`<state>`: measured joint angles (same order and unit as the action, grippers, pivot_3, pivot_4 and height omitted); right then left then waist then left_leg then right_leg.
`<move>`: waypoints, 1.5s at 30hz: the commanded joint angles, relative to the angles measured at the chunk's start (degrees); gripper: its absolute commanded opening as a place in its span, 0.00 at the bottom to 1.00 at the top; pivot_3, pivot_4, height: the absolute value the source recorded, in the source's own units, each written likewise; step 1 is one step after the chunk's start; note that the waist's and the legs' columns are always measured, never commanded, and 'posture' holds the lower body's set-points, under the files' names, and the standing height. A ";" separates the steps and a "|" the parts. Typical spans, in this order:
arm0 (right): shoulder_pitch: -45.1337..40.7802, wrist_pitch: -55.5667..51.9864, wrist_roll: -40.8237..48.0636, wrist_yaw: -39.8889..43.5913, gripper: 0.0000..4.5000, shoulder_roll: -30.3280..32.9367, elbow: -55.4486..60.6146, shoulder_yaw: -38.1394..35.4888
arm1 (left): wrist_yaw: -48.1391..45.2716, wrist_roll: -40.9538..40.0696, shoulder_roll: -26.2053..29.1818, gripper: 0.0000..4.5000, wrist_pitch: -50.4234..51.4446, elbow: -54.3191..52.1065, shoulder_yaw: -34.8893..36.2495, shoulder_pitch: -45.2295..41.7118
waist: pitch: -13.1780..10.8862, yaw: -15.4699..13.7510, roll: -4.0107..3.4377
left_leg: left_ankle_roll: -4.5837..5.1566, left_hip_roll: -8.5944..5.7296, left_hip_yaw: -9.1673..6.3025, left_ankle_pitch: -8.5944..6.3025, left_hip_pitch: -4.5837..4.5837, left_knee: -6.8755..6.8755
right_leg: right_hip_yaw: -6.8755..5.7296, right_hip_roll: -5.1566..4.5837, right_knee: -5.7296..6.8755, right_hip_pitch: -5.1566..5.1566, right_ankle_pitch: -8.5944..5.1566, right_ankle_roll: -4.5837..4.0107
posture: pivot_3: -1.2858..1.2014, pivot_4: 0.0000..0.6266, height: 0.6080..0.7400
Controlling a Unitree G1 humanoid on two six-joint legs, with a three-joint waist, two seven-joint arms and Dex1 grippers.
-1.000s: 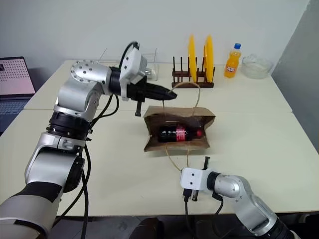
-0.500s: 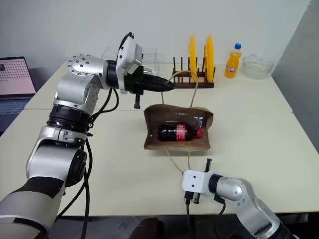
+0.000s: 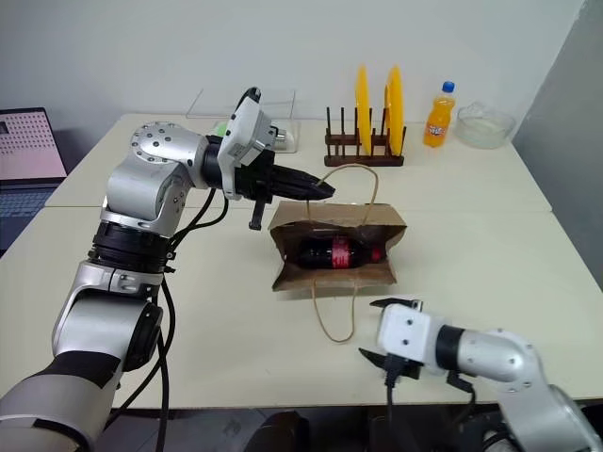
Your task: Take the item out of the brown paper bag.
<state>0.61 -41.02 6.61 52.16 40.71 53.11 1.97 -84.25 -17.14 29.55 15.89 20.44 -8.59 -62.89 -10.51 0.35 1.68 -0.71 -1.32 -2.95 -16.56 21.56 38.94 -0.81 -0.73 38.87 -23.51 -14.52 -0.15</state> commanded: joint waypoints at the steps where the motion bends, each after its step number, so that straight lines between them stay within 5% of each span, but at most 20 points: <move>1: -6.22 -7.18 11.46 -0.81 0.82 -3.22 3.64 -8.58 | 0.38 -1.27 0.30 0.00 0.25 -2.16 1.37 -0.42 | 0.00 0.13 0.00 | 0.00 0.00 0.01 0.00 -0.01 0.00 | 0.01 0.00 0.01 0.00 0.00 0.00 | 0.52 0.24 1.00; 5: -14.24 -8.05 11.86 -5.26 0.82 -4.41 -0.01 -4.32 | 0.50 -1.31 -0.03 0.00 0.21 -1.98 1.28 -0.56 | -0.01 0.04 -0.02 | 0.00 -0.01 0.01 0.00 -0.01 -0.01 | 0.01 -0.01 0.01 0.00 0.00 0.00 | 0.52 0.24 1.00; 14: -28.53 2.64 -5.97 -13.86 0.82 -6.27 -17.22 19.05 | 0.90 -1.26 -0.29 0.00 -0.23 -1.70 1.31 -0.66 | -0.02 0.17 -0.03 | 0.00 -0.04 0.06 0.01 0.29 0.00 | 0.05 -0.03 0.05 -0.32 0.01 -0.03 | 0.52 0.24 1.00; 23: -35.94 2.78 -13.01 -15.10 0.82 -10.83 -30.11 25.89 | 1.51 -1.52 -0.07 0.00 -0.10 -2.24 1.54 -0.37 | -0.02 0.20 -0.04 | -0.03 -0.06 0.11 0.02 0.43 0.00 | 0.08 -0.06 0.13 -0.53 0.17 -0.30 | 0.52 0.24 1.00; 27: -37.03 3.07 -15.27 -13.33 1.00 -10.21 -31.57 28.16 | 1.59 -1.52 -0.10 0.00 -0.25 -2.26 1.55 -0.51 | -0.02 0.30 -0.04 | -0.02 -0.06 0.10 0.02 0.44 0.00 | 0.08 -0.06 0.14 -0.54 0.17 -0.30 | 0.52 0.24 1.00; 45: -44.28 0.90 -29.30 -12.88 1.00 -15.16 -46.47 36.30 | 1.73 -1.82 -0.18 0.00 -0.22 -2.86 1.61 -0.65 | -0.02 1.10 -0.04 | -0.03 -0.06 0.10 0.03 0.43 0.01 | 0.08 -0.06 0.18 -0.55 0.18 -0.31 | 0.52 0.24 1.00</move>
<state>-42.45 -41.07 -21.47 39.36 25.75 7.06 38.38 -82.88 -17.82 29.10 15.86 19.70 -8.49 -62.66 -10.53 1.45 1.64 -0.74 -1.38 -2.86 -16.53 21.99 38.95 -0.73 -0.79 39.05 -24.07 -14.34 -0.46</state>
